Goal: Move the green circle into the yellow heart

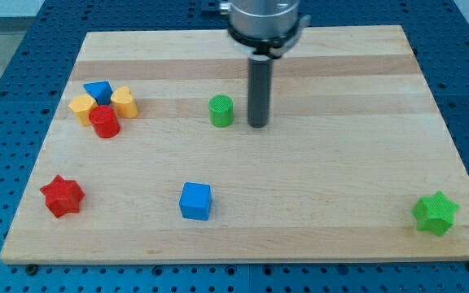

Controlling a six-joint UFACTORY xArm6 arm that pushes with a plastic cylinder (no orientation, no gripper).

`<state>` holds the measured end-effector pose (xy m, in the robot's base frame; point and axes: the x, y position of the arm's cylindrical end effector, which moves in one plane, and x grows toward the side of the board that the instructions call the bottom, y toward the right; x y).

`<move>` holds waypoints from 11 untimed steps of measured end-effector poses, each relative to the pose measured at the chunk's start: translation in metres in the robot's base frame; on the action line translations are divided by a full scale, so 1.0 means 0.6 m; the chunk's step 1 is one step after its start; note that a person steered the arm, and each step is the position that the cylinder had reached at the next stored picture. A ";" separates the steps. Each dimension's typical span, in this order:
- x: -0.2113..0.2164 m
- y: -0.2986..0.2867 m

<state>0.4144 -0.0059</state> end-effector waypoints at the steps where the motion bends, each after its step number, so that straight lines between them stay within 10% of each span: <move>1: -0.060 -0.114; 5: -0.088 -0.119; 9: 0.181 0.116; 11: 0.259 -0.009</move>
